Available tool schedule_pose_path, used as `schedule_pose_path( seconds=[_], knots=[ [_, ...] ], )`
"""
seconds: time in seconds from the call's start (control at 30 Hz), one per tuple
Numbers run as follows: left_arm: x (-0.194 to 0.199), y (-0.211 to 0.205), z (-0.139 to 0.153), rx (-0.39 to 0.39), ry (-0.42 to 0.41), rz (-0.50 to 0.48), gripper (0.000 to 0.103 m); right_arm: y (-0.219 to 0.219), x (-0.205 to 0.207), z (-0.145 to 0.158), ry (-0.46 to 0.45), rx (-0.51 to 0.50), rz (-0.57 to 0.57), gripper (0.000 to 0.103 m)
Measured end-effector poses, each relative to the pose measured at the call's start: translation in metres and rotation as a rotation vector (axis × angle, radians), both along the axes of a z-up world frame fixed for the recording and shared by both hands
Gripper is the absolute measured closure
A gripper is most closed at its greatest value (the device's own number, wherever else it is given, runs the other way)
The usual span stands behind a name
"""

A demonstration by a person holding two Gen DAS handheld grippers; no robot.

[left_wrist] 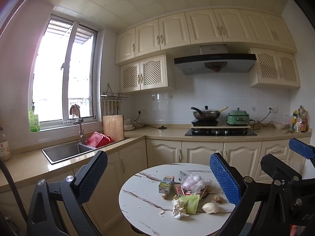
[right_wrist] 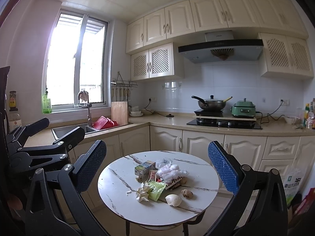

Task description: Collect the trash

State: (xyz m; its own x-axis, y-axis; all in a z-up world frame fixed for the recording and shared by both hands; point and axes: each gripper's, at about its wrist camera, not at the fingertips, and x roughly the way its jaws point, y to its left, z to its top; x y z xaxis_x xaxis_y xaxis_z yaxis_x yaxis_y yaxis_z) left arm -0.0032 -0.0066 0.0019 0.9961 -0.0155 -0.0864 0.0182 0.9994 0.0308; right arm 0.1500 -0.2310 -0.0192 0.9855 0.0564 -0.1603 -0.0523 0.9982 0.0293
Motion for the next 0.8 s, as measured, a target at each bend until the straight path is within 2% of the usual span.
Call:
schedule_pose_path(
  seconds=[0.8],
  knots=[
    [-0.0001, 0.0027, -0.0030, -0.001, 0.006, -0.003, 0.001, 0.0016, -0.0016, -0.0026, 0.002, 0.001, 0.001, 0.000]
  ],
)
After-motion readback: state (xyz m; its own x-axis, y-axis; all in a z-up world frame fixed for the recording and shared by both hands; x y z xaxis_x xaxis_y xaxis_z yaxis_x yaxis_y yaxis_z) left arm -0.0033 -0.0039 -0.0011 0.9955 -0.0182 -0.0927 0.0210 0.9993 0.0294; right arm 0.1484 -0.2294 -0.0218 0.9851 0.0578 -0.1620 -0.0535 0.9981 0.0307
